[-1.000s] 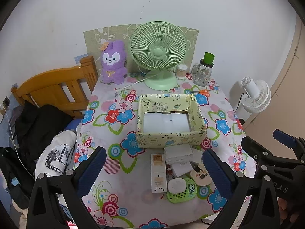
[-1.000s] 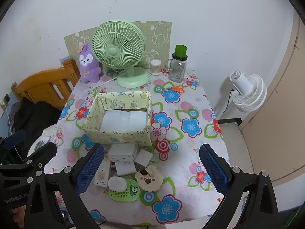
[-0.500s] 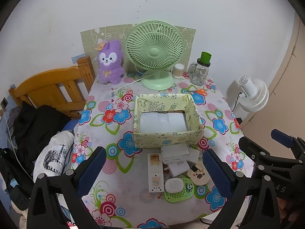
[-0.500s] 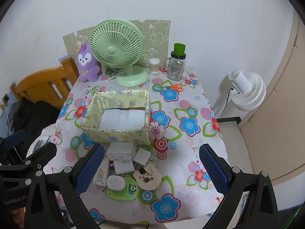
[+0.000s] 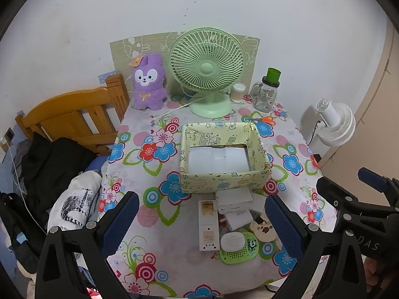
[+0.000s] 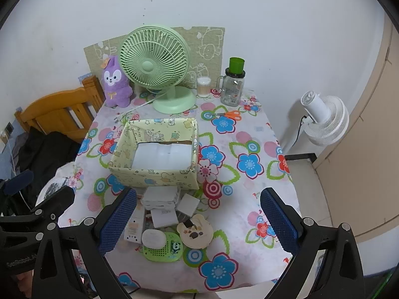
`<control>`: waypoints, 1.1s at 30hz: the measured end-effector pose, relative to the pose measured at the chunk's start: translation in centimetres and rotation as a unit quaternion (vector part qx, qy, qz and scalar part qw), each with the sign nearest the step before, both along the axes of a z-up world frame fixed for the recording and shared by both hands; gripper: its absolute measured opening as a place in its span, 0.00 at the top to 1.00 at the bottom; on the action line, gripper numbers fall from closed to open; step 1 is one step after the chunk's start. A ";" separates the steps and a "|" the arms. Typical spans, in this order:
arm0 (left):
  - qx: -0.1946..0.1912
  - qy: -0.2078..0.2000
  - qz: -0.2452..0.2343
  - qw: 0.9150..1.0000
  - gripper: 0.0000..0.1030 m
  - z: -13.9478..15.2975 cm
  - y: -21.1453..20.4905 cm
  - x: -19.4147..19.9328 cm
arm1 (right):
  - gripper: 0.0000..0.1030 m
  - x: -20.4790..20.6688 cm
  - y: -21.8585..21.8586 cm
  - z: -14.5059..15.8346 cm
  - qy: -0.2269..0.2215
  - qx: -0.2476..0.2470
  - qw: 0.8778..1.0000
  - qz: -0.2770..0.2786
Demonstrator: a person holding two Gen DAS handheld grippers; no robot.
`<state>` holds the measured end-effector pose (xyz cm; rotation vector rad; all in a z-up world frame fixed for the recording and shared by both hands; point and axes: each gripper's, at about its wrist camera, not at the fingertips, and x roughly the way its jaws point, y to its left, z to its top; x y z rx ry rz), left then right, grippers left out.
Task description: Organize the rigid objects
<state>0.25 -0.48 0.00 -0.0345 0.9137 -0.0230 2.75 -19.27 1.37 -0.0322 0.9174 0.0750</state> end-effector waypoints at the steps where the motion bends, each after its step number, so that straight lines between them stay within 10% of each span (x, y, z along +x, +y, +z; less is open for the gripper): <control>1: 0.000 0.000 0.000 1.000 0.01 0.0 0.0 0.0 | 0.03 0.0 0.0 0.0 -0.001 -0.001 1.000 0.000; 33: 0.001 0.001 -0.002 1.000 0.01 0.2 -0.1 0.3 | 0.06 0.6 0.1 0.0 0.003 0.000 1.000 0.002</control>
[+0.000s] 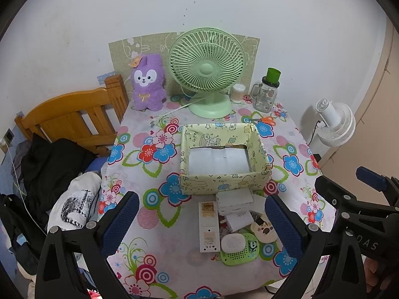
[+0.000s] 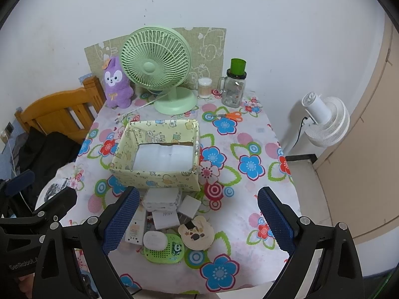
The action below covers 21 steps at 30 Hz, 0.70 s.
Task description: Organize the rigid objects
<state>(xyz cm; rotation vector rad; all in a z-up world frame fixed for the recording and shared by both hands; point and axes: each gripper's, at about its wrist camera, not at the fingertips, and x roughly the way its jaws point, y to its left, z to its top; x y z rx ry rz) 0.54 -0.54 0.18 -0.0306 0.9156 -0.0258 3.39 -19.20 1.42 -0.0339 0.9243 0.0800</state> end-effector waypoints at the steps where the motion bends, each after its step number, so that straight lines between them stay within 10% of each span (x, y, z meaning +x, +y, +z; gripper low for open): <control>1: 0.000 0.000 0.000 1.000 0.01 0.0 0.0 0.0 | 0.06 0.0 0.0 -0.1 0.001 0.000 1.000 0.000; 21: -0.016 0.056 0.006 0.998 0.01 -5.5 0.7 3.5 | 0.06 3.4 0.5 -4.4 0.030 -0.001 0.999 0.017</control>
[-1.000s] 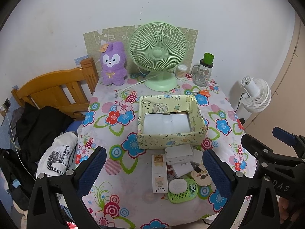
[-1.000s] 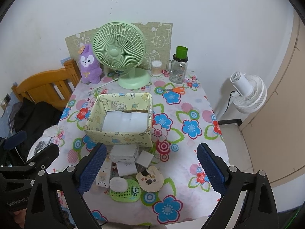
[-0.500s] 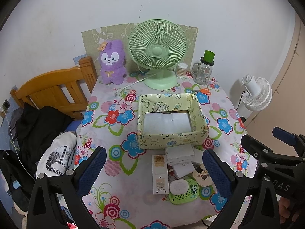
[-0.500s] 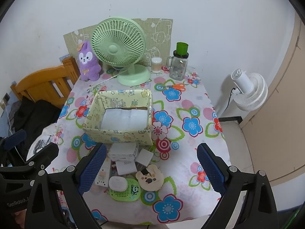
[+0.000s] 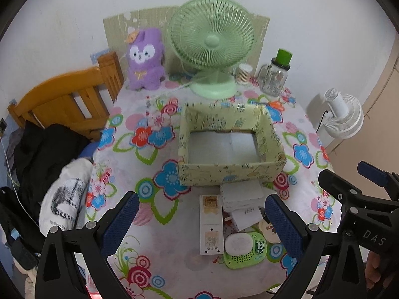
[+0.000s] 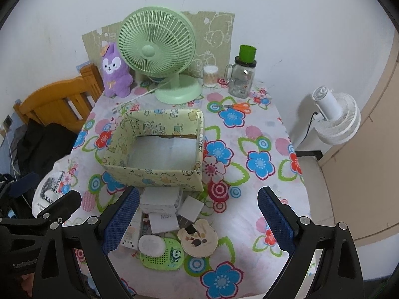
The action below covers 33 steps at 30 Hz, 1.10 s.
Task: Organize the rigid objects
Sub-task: 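Lower the left gripper onto the white remote control and close it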
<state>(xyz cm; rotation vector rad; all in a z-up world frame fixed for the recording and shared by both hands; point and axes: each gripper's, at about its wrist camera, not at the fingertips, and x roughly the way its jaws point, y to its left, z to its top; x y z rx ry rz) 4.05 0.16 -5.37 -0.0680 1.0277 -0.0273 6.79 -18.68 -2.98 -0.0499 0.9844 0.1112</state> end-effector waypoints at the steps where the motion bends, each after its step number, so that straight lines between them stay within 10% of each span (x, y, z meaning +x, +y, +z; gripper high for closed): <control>1: -0.002 0.004 0.000 1.000 0.01 -0.4 0.0 0.1 | 0.06 0.2 0.0 -0.5 0.004 0.002 1.000 0.000; 33: 0.004 0.125 0.006 0.992 0.06 -14.6 -1.0 3.0 | 0.06 3.6 1.1 -12.8 0.083 0.008 0.996 0.028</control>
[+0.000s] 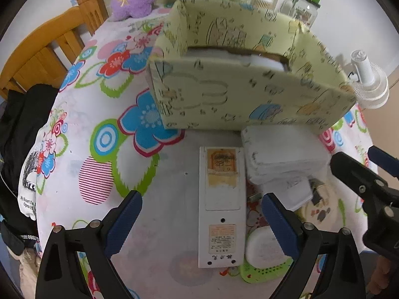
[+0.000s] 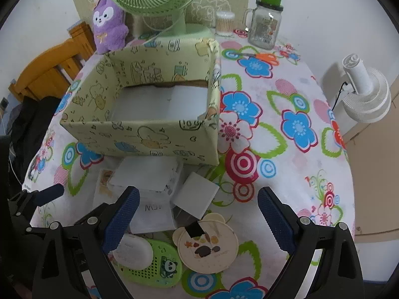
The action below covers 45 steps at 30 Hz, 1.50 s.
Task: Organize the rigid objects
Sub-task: 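Lower the left gripper onto the white remote control and close it, then lift the white remote with the left gripper while the right gripper grasps the clear swab box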
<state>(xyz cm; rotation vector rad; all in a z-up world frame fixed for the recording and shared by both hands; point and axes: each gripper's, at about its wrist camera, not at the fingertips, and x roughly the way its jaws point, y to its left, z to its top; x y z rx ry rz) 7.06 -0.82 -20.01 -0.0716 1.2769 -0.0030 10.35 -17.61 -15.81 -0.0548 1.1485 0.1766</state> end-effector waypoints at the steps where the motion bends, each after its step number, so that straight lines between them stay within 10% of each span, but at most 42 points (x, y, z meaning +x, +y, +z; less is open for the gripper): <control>1: 0.005 0.001 0.000 1.000 0.07 -0.3 0.0 0.0 | 0.06 0.0 0.1 -0.3 0.002 -0.001 1.000 0.001; 25: 0.017 0.031 -0.037 0.999 0.12 -2.4 -0.8 -0.5 | 0.06 0.8 2.5 -1.8 0.013 0.000 1.000 0.016; 31: -0.001 0.032 -0.046 0.998 0.22 -3.1 -1.0 0.1 | 0.06 1.2 3.0 -2.2 0.018 -0.002 1.000 0.016; 36: -0.025 0.025 -0.067 0.997 0.53 -2.8 -1.4 0.1 | 0.06 1.5 3.5 -2.5 0.023 -0.002 1.000 0.017; 45: -0.022 0.019 -0.069 0.997 0.55 -2.1 -0.8 0.5 | 0.04 1.6 4.6 -2.8 0.037 0.010 0.999 0.012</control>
